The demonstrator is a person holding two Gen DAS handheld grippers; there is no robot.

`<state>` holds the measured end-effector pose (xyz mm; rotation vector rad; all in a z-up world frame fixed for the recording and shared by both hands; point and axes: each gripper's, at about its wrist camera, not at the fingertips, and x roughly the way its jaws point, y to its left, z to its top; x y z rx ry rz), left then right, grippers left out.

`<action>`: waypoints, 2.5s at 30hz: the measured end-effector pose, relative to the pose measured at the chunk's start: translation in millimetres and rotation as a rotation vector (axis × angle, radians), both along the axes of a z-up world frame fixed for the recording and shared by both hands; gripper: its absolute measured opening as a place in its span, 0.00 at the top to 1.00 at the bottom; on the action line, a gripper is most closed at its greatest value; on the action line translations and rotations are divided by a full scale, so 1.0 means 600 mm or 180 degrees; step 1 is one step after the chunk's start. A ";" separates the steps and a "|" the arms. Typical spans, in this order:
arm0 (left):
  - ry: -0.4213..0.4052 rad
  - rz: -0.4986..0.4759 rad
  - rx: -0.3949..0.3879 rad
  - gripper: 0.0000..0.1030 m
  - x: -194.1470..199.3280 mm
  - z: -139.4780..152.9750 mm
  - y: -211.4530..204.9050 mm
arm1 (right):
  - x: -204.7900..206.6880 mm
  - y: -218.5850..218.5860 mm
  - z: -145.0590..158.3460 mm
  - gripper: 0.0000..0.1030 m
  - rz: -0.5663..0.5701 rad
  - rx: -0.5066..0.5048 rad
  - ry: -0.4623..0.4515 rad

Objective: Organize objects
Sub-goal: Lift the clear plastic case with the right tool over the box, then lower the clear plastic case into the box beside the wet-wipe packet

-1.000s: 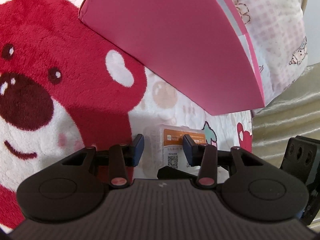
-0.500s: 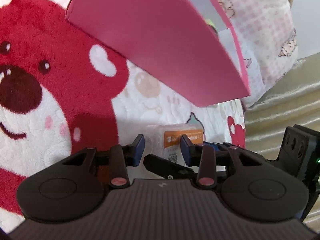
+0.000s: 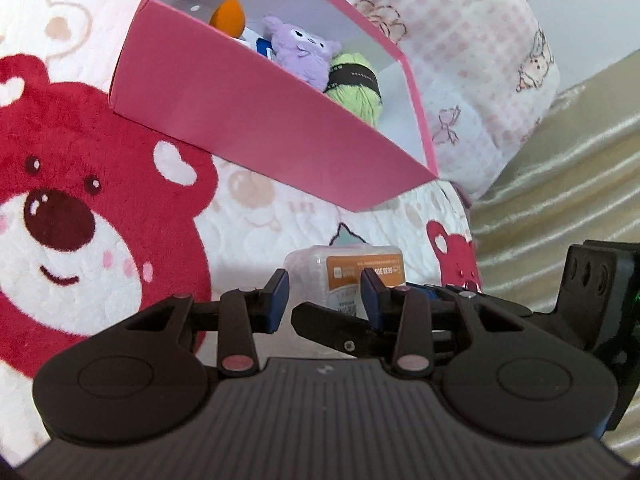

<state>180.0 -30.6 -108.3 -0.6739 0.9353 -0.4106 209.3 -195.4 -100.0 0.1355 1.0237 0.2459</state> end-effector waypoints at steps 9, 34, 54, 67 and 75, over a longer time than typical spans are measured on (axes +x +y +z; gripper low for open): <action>0.0052 -0.0172 0.0286 0.63 -0.038 0.062 0.001 | -0.042 0.009 0.030 0.06 -0.0158 0.0163 -0.0013; -0.0512 0.0121 0.0211 0.58 -0.053 0.240 0.102 | -0.066 0.071 0.229 0.22 0.0055 0.0282 -0.0727; -0.0454 0.0440 0.0454 0.57 0.196 0.206 0.066 | 0.154 -0.006 0.187 0.28 -0.0406 0.0656 -0.0749; -0.0257 0.0400 0.0489 0.59 0.259 0.090 0.073 | 0.232 -0.015 0.063 0.27 -0.0510 0.0733 -0.0544; -0.0300 0.0411 0.0525 0.60 0.269 0.065 0.068 | 0.249 -0.026 0.025 0.28 -0.0528 0.0828 -0.0441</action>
